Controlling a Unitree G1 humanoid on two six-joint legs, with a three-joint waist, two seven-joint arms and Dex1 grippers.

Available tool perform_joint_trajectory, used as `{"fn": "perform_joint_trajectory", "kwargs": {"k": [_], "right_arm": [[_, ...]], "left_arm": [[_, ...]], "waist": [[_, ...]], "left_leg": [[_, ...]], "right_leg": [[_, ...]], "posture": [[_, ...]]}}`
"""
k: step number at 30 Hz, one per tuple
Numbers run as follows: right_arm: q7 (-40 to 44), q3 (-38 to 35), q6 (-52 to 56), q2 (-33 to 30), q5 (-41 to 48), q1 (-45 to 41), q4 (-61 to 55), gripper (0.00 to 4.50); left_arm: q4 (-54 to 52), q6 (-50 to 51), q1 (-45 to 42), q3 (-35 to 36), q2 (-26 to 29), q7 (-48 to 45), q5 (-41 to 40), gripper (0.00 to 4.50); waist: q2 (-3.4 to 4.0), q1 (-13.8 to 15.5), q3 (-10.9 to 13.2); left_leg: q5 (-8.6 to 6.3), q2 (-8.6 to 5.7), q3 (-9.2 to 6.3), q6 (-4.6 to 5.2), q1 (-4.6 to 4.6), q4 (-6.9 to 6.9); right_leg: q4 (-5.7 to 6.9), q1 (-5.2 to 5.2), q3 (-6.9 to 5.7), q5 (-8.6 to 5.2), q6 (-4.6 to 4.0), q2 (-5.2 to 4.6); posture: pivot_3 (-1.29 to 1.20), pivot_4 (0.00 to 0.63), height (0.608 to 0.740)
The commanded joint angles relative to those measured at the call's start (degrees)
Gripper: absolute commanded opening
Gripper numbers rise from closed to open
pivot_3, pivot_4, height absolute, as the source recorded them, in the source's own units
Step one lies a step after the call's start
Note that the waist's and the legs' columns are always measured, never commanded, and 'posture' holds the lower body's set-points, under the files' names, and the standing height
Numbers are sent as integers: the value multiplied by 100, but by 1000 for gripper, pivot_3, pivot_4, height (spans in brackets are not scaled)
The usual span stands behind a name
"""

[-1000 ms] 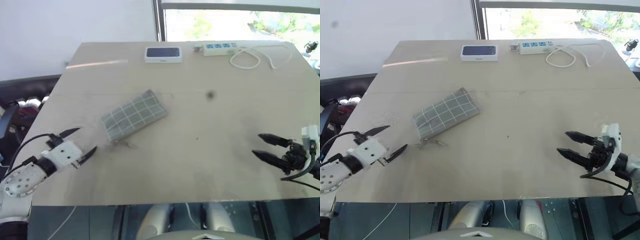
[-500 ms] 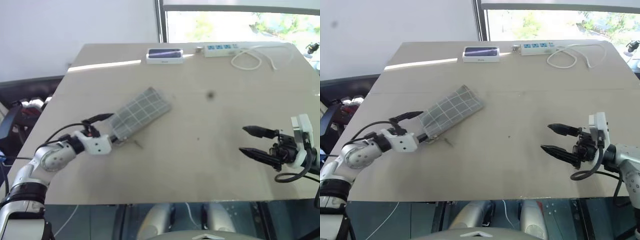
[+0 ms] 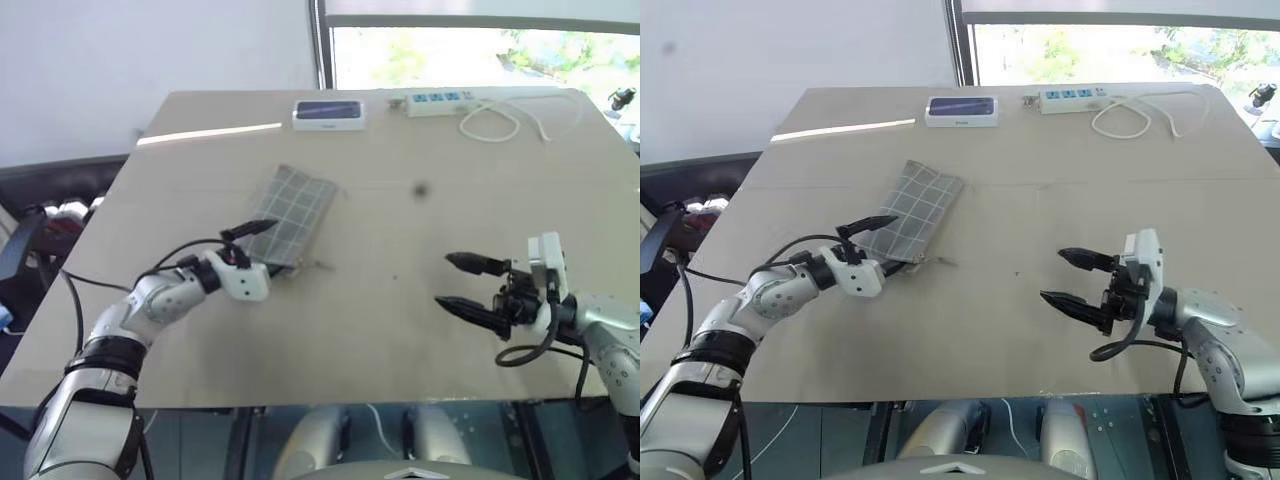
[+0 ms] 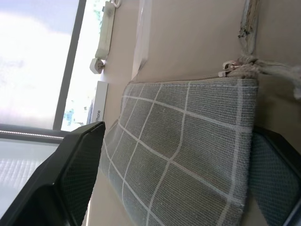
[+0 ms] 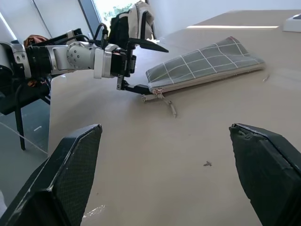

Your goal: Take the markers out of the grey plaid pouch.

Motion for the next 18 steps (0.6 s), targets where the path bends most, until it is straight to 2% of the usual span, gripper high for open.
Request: {"fn": "perform_joint_trajectory", "kwargs": {"k": [1,8,13,16,17,18], "right_arm": [[59,-41,-168,-22,-5,-56,-35,4412],[67,-44,-200,-35,4,-12,13,4412],[17,-45,-160,-45,39,-28,-21,4500],[2,-61,-147,-53,53,-42,-18,4500],[-7,-61,-147,-52,51,-52,-12,4500],[-17,-60,-147,-49,46,-64,-6,4500]], "left_arm": [[-31,340,130,-210,-17,-111,116,4421],[-321,1271,401,-140,-60,-389,-177,4421],[-503,1683,435,-137,-60,-271,-120,2192],[-570,1817,423,-152,-58,-220,-128,618],[-587,1851,417,-156,-61,-216,-133,252],[-603,1880,414,-157,-66,-214,-135,88]], "waist": [[-2,2,-1],[5,-17,-29],[1,-26,-36],[20,-19,-51],[27,-18,-56],[33,-18,-61]], "left_leg": [[0,0,-1,0,0,0],[0,1,0,1,10,0],[-7,3,-1,14,16,0],[-6,5,-1,12,19,0],[-6,5,-1,12,19,0],[-6,5,-1,12,19,0]], "right_leg": [[1,0,-1,0,0,1],[17,0,4,0,-1,1],[28,1,6,0,-1,4],[32,1,6,0,-1,5],[32,1,7,0,-1,4],[32,2,7,0,-1,4]], "posture": [[0,150,740],[0,150,740],[0,150,740],[0,150,740],[0,150,740],[0,150,740]]}}
